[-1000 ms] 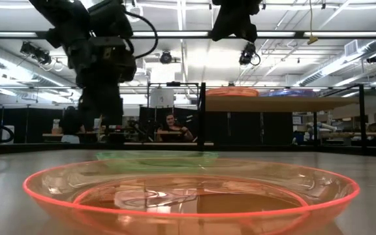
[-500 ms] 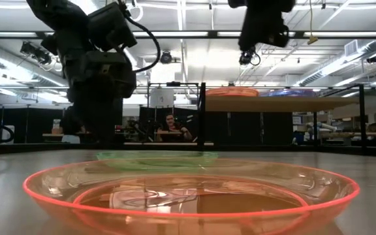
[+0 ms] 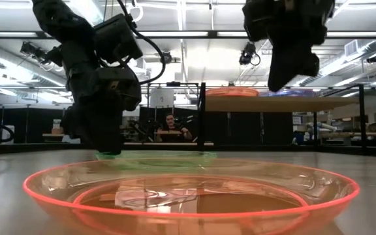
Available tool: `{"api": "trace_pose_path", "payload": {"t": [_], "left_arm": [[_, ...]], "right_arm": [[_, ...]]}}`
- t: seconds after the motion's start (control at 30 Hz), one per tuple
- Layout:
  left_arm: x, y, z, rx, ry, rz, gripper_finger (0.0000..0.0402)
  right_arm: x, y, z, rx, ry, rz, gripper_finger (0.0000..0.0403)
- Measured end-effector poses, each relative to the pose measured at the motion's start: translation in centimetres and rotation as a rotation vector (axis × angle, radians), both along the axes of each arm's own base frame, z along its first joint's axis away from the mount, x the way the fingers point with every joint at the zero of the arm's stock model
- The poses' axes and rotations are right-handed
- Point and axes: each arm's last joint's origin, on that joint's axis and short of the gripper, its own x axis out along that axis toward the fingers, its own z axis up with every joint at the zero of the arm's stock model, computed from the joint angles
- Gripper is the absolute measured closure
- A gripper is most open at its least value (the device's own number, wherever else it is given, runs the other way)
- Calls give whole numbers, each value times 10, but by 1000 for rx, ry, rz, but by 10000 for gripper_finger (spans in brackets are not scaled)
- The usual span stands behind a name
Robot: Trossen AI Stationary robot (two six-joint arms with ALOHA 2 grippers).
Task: Place and stack plates onto a shelf
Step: Stack the green plate on top of the pink plate on the shelf
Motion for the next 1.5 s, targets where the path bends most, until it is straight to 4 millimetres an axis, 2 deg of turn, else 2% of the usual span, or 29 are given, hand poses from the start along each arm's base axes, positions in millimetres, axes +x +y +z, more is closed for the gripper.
{"api": "trace_pose_path", "payload": {"t": [0.2, 0.43, 0.53, 0.7, 0.87, 1.07, 1.33, 1.5], "left_arm": [[2, 0, -2, -14, -4, -6, 285], [3, 0, -2, -14, -15, -7, 286], [3, 0, -2, -13, -15, -7, 301], [3, 0, -3, -13, -15, -7, 348], [3, 0, -3, -14, -19, -8, 393], [3, 0, -3, -13, -18, -9, 391], [4, 0, -1, -12, -33, -8, 398], [7, 0, 0, -12, -68, -8, 398]], "right_arm": [[-6, 0, -21, 104, -134, 17, 356], [-24, -5, -47, 194, -253, -32, 356], [-29, -7, -58, 226, -313, -42, 356], [-34, -9, -67, 262, -418, -37, 356], [-35, -11, -69, 282, -482, -84, 356], [-33, -16, -68, 285, -493, -137, 342], [-29, -31, -67, 285, -517, -206, 285], [-24, -41, -62, 289, -571, -240, 266]]}}
